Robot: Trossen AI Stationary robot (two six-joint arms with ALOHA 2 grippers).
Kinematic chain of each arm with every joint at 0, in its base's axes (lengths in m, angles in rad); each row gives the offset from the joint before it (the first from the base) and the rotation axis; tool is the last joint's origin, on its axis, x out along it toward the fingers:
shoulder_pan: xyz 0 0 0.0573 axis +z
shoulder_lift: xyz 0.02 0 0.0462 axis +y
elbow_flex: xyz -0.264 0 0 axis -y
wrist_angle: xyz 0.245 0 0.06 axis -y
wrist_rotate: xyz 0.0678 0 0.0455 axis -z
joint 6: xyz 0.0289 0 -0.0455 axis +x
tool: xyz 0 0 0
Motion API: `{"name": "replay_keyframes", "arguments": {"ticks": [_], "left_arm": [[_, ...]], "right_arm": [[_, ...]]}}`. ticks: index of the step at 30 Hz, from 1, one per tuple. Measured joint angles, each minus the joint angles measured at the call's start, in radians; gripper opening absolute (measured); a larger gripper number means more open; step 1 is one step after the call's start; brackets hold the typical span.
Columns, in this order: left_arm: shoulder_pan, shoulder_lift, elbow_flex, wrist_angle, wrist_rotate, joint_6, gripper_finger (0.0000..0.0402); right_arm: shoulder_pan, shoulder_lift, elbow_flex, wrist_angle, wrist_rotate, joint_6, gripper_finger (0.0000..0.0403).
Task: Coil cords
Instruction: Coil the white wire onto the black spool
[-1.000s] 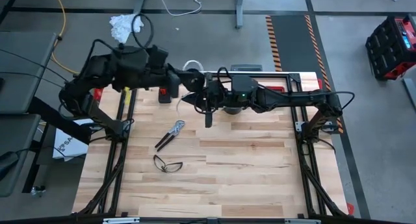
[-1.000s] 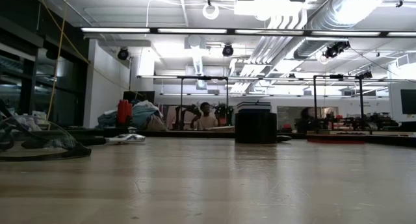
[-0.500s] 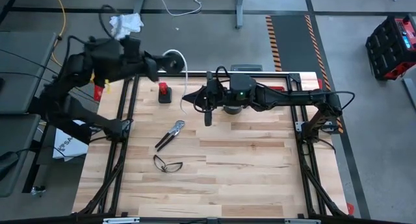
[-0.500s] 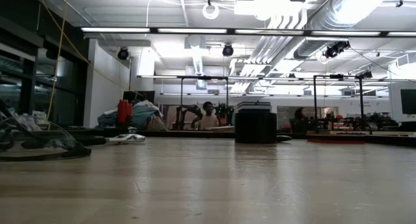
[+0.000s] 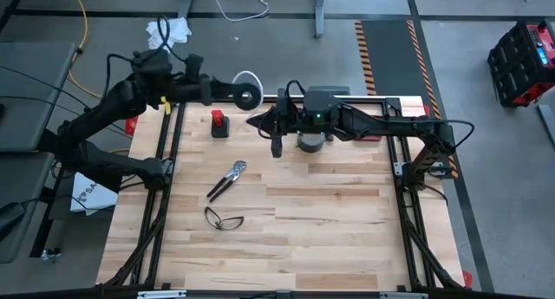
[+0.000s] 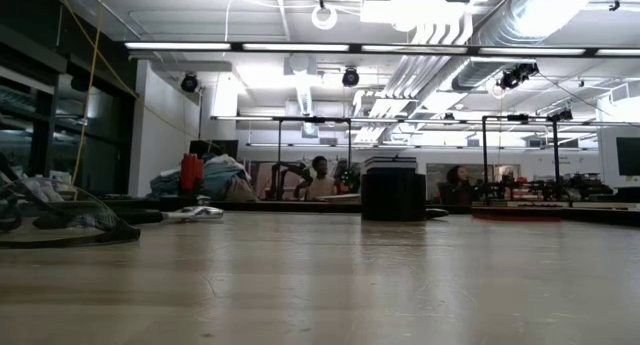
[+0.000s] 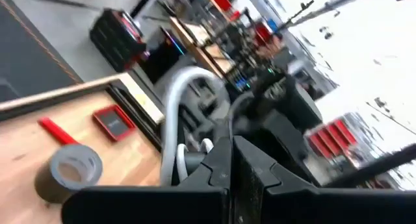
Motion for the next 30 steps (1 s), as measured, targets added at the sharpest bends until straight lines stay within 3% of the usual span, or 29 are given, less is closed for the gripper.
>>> {"name": "replay_keyframes", "arguments": {"ticks": [8, 19, 22, 26, 30], "left_arm": [[0.077, -0.047, 0.003, 0.019, 0.022, 0.026, 0.0], [0.208, -0.028, 0.002, 0.012, 0.217, 0.005, 0.0], [0.205, -0.03, 0.002, 0.016, 0.276, -0.015, 0.0], [0.187, -0.035, 0.002, 0.008, 0.358, 0.087, 0.0], [0.158, -0.033, 0.002, -0.01, 0.367, 0.171, 0.0]], "right_arm": [[-0.016, -0.028, 0.0, -0.043, -0.001, -0.026, 0.0], [-0.007, -0.036, 0.0, -0.112, 0.002, -0.032, 0.0], [-0.012, -0.042, 0.0, -0.146, 0.005, -0.026, 0.0], [-0.015, -0.045, 0.0, -0.143, 0.007, -0.03, 0.0001], [-0.014, -0.057, 0.0, -0.156, -0.012, -0.034, 0.0024]]}}
